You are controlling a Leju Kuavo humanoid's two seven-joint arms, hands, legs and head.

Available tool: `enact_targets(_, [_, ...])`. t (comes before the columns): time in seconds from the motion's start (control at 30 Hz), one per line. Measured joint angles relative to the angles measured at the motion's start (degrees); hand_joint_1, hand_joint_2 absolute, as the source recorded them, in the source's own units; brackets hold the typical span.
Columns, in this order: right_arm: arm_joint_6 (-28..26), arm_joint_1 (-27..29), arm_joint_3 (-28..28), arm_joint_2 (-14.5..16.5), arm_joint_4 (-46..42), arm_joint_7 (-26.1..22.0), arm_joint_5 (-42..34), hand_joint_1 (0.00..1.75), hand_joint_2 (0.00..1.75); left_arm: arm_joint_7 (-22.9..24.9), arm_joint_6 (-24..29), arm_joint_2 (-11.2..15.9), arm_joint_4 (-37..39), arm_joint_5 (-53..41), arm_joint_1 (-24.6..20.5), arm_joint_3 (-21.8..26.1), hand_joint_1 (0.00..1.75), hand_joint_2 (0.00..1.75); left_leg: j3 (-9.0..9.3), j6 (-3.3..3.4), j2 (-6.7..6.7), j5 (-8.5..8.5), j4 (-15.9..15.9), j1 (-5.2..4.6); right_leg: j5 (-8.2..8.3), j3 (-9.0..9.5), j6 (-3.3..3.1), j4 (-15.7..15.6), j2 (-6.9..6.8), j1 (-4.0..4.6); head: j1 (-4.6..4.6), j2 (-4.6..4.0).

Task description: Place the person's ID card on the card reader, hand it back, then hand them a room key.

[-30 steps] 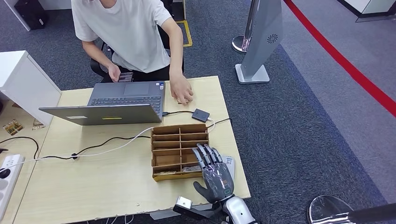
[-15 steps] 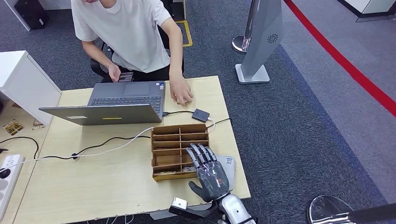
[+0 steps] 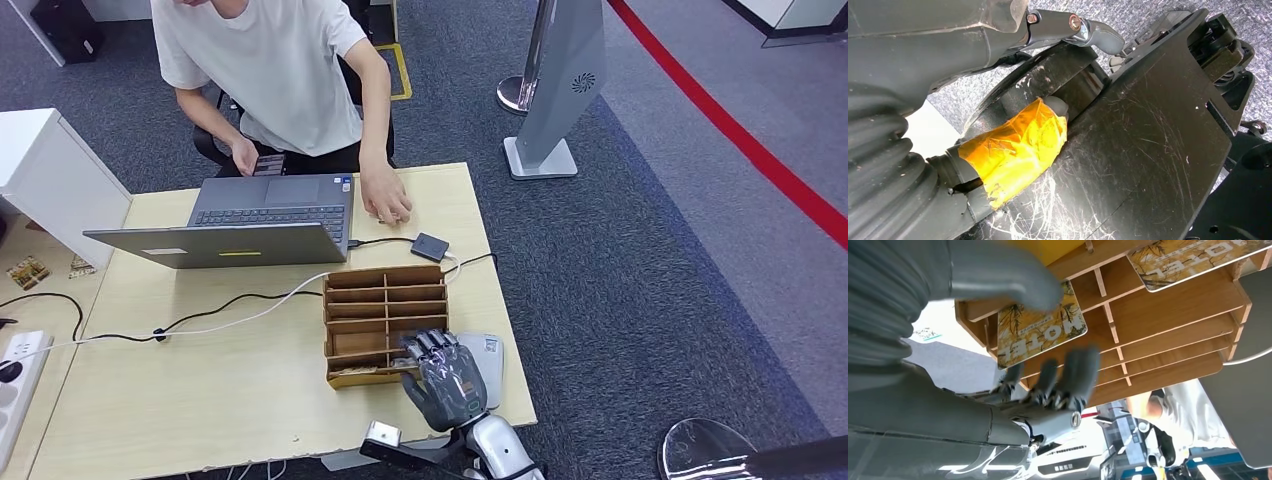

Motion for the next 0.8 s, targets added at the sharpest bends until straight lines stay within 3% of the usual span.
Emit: enact_targets(0.8, [0.0, 0.09, -1.16, 0.08, 0.78, -3.93, -3.48, 1.75, 1.75, -2.67, 0.69, 0.1, 0.0, -0.61, 0.53, -0.2, 0.0, 1.75, -0.02, 0.0, 0.0, 0.0, 0.0, 0.0, 0.0, -0.04, 0.0, 0.0, 0.0, 0.0, -0.02, 0.0])
